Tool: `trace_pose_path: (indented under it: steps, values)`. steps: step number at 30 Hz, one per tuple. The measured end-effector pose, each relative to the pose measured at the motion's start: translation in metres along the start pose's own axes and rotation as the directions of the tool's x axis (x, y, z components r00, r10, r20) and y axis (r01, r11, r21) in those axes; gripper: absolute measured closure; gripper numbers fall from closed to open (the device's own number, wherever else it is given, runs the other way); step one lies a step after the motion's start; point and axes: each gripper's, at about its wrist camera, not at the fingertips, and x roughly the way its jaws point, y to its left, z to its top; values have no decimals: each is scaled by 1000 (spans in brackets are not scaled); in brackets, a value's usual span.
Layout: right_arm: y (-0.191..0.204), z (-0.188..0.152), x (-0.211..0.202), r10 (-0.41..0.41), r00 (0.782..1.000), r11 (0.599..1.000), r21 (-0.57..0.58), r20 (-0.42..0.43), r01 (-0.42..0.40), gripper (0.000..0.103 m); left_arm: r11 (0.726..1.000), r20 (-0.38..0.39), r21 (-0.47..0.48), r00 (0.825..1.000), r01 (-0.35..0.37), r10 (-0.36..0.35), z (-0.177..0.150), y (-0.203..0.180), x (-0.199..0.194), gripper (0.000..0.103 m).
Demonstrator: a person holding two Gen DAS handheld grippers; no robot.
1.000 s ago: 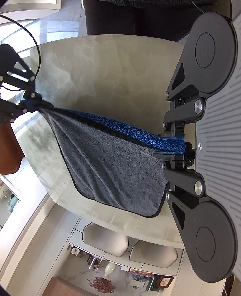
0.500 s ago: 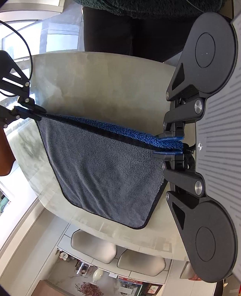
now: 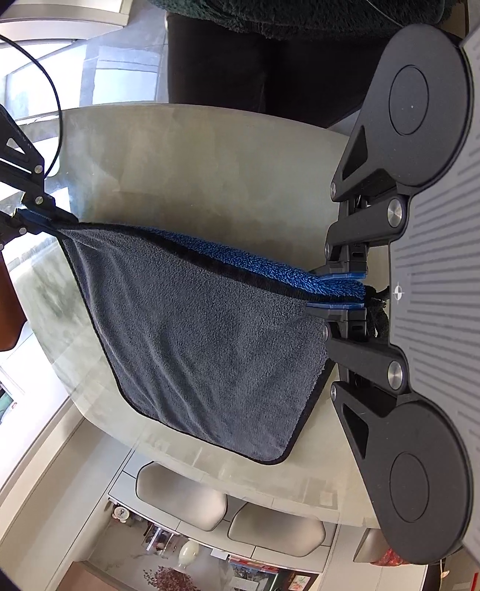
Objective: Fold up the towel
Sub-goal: 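Lower the hanging towel onto the table with both grippers, laying it flat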
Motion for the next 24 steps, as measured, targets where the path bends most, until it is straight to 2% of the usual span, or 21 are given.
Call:
trace_pose_path:
  steps: [7, 12, 17, 24]
  values:
    - [-50, 27, 11, -97, 994, 995, 43, 47, 95, 96, 997, 17, -73, 1000, -12, 13, 11, 50, 4, 92]
    - [-90, 52, 38, -143, 988, 988, 61, 55, 140, 96, 992, -17, -114, 999, -53, 51, 24, 101, 32, 92]
    - [-135, 75, 86, -138, 990, 986, 96, 9, 136, 96, 985, -51, -161, 997, -59, 51, 34, 141, 67, 92]
    - [-172, 94, 150, -92, 992, 992, 84, -85, 99, 96, 971, -107, -235, 994, -53, 28, 38, 197, 116, 91]
